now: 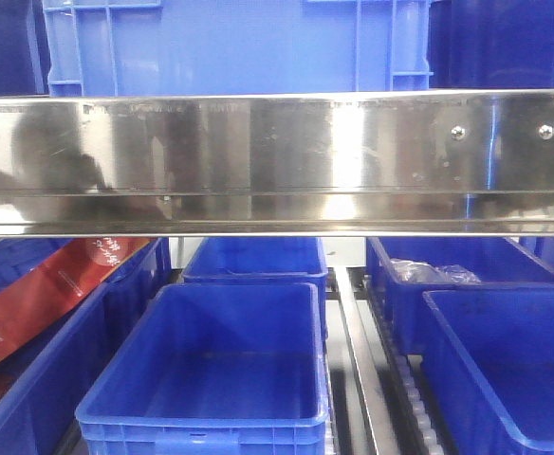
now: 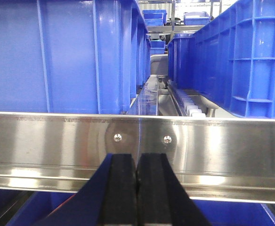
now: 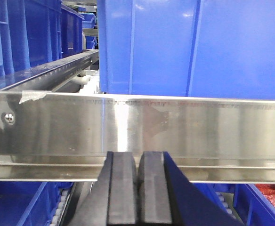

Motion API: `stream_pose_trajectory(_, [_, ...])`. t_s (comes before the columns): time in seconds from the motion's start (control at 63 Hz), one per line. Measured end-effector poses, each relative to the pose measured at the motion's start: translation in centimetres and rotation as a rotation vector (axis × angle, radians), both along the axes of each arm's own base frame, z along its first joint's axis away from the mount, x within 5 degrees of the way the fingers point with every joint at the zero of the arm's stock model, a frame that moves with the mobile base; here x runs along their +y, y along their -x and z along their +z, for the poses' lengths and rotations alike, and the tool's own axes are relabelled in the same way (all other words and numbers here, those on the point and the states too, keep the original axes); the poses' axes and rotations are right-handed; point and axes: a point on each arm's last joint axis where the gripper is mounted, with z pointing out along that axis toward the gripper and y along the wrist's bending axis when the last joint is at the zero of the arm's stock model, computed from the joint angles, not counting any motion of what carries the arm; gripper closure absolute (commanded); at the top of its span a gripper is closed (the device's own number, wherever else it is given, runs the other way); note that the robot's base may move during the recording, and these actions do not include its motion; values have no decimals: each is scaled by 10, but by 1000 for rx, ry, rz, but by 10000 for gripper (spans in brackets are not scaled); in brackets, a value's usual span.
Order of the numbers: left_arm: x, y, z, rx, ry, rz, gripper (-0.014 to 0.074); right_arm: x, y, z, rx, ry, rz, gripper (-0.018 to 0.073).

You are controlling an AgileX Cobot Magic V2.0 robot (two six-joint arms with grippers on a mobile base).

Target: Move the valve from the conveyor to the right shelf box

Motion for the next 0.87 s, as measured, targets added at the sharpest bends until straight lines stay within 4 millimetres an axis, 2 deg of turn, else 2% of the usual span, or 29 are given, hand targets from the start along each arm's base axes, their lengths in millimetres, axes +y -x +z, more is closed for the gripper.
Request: stream_pose_trajectory(0.873, [0, 0, 0, 0, 0, 0, 707, 0, 0, 0, -4, -2, 0, 715])
